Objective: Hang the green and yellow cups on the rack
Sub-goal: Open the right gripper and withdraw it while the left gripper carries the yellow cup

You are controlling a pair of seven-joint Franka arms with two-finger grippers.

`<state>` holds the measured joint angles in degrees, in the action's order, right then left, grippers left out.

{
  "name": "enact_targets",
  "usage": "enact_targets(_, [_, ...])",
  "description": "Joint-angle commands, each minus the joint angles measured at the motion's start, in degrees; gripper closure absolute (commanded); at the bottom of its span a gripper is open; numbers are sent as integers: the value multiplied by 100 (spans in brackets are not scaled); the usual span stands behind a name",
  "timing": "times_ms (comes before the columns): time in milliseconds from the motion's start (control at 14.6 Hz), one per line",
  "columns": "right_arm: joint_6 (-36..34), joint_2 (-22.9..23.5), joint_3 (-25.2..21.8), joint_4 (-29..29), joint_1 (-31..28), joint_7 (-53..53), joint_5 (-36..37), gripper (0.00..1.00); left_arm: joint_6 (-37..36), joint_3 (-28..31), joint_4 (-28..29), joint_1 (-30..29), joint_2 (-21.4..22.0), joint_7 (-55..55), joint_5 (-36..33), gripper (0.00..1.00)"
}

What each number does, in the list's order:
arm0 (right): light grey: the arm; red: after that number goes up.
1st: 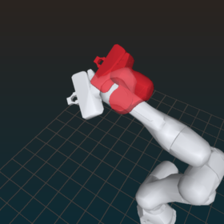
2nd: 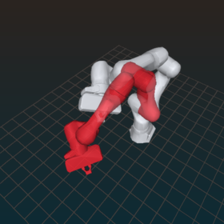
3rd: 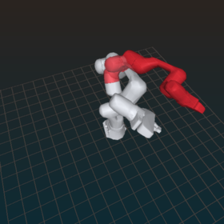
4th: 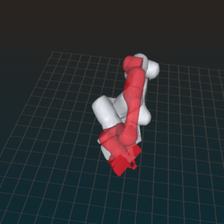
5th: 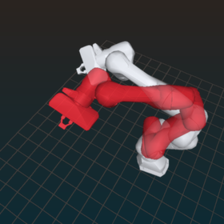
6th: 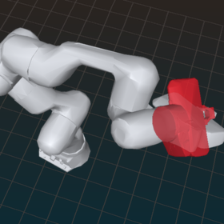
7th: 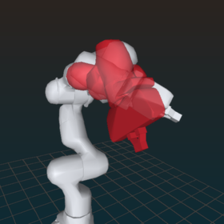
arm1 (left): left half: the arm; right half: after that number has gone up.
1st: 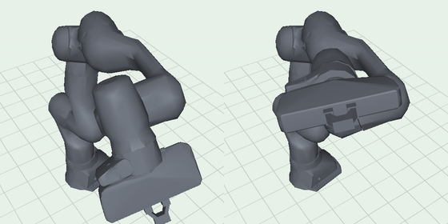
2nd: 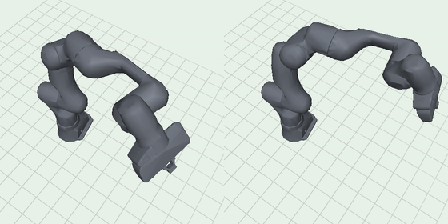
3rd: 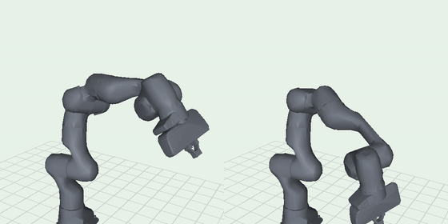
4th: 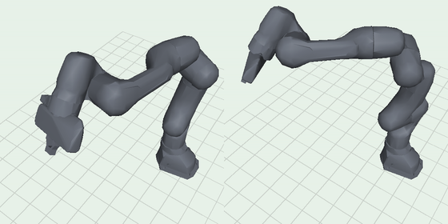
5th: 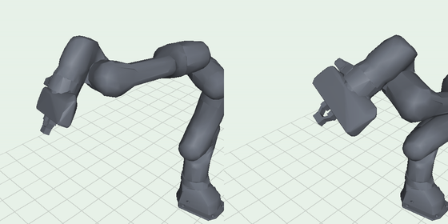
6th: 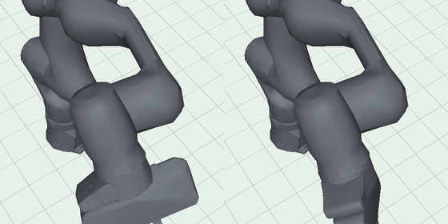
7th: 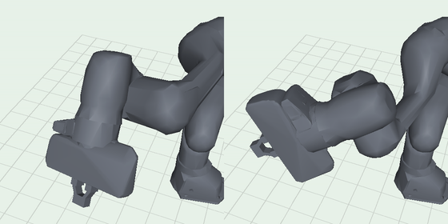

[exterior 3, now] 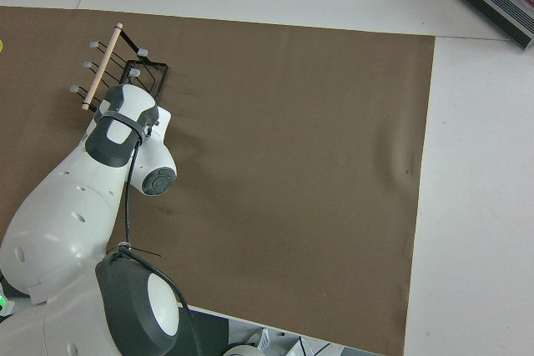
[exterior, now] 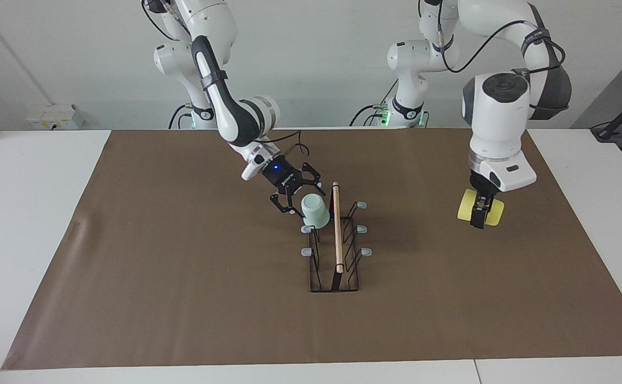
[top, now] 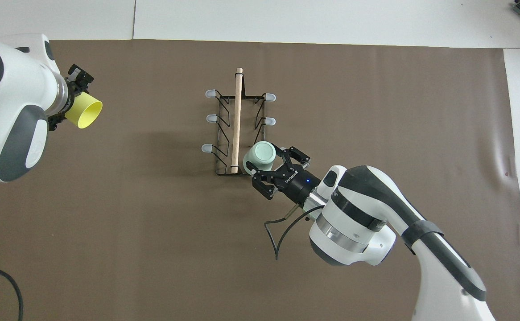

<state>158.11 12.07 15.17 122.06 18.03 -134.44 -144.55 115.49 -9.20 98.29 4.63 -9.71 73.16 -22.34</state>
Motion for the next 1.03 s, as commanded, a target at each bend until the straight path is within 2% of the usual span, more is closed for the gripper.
enact_targets(0, [298,-64,30,-7,-18,-126,-249,0,-544,85,-64,511,109,557,-533,100])
enact_targets(480, [1387,-617,30,-121,-62,-117,278,0,-1072,76,32,1382,189,1576,-1552,100])
enact_targets(617, [1617,-784,30,-121,-106,-152,514,0,-1169,76,32,1505,180,1893,-1607,100])
enact_targets(960, [1556,-829,22,-183,-677,-152,2411,0,-1213,68,32,1813,-13,2780,-2036,100])
